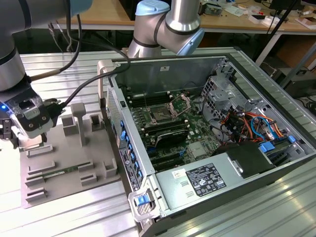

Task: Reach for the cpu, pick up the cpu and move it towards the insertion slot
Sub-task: 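Pick up the cpu and move it towards the insertion slot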

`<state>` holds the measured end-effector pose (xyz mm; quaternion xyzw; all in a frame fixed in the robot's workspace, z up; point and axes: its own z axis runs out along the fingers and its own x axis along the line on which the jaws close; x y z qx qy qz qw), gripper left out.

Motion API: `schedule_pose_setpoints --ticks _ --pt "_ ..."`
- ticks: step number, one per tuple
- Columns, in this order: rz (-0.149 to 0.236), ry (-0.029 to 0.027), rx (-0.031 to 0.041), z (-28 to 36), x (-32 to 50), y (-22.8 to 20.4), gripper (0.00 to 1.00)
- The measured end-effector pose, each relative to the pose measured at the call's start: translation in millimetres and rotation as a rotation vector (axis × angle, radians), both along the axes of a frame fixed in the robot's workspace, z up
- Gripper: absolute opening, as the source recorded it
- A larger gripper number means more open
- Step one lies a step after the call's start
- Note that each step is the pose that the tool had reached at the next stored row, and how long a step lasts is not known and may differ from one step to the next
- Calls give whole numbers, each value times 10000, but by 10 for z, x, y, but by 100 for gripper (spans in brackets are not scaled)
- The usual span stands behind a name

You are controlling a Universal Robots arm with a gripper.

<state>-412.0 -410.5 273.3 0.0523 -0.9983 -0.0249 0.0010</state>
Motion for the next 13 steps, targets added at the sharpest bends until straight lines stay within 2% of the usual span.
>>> schedule_pose_setpoints --ticks 13 --pt "0 1 5 87 0 0 55"
